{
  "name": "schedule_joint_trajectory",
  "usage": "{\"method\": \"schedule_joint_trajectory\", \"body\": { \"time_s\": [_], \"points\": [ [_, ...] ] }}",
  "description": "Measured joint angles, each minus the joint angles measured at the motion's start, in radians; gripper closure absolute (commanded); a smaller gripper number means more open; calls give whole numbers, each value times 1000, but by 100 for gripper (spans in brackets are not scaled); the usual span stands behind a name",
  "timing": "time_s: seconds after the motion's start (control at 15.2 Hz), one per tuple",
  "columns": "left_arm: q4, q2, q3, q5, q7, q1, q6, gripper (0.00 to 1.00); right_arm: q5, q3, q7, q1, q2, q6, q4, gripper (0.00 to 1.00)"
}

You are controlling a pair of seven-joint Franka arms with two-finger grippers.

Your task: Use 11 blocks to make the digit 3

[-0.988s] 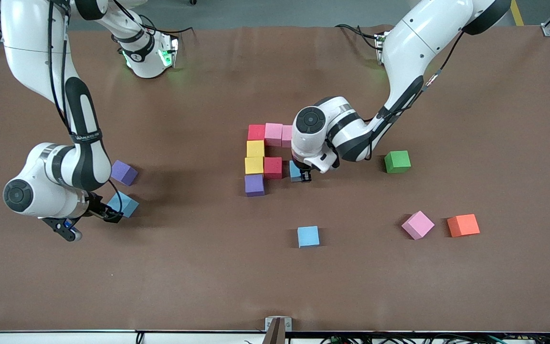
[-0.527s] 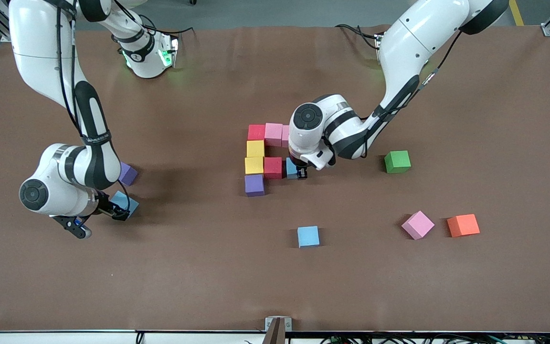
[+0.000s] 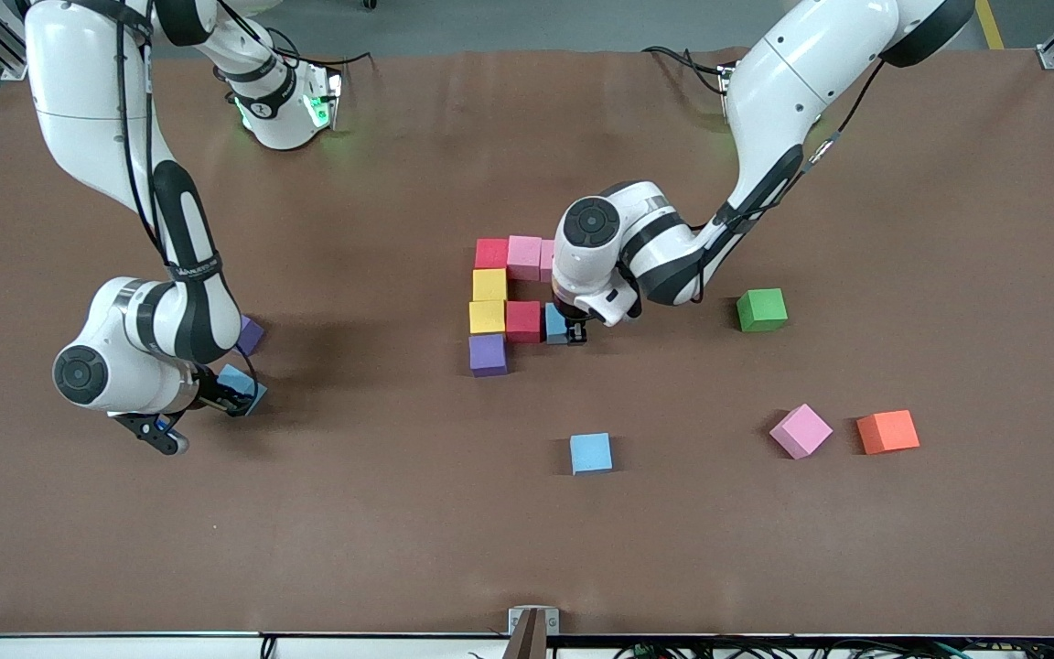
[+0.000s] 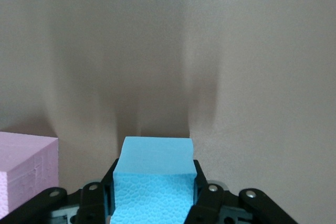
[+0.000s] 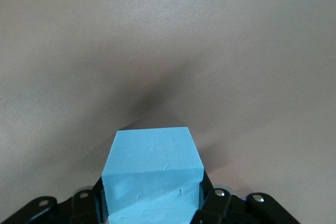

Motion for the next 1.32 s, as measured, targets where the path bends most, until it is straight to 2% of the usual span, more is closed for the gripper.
{"method": "schedule_joint_trajectory", "body": {
  "time_s": [0.2, 0.53, 0.79, 1.12, 1.19, 1.25, 1.32],
  "points": [
    [0, 2, 0, 0, 0, 0, 4, 90, 1, 16, -96, 3, -1, -49, 23, 71],
    [-1, 12, 0, 0, 0, -4, 7, 89, 1, 28, -121, 66, -11, -282, 247, 71],
    [0, 12, 0, 0, 0, -7, 8, 89, 1, 36, -121, 161, 0, -305, 352, 72],
    [0, 13, 0, 0, 0, -18, 8, 80, 1, 43, -78, 269, 88, -280, 482, 73],
    [0, 13, 0, 0, 0, -18, 8, 74, 1, 48, -64, 281, 109, -273, 514, 73],
    [0, 13, 0, 0, 0, -18, 8, 62, 1, 54, -49, 291, 130, -271, 550, 73],
    [0, 14, 0, 0, 0, -18, 8, 46, 1, 58, -28, 301, 152, -271, 586, 73]
  ]
}}
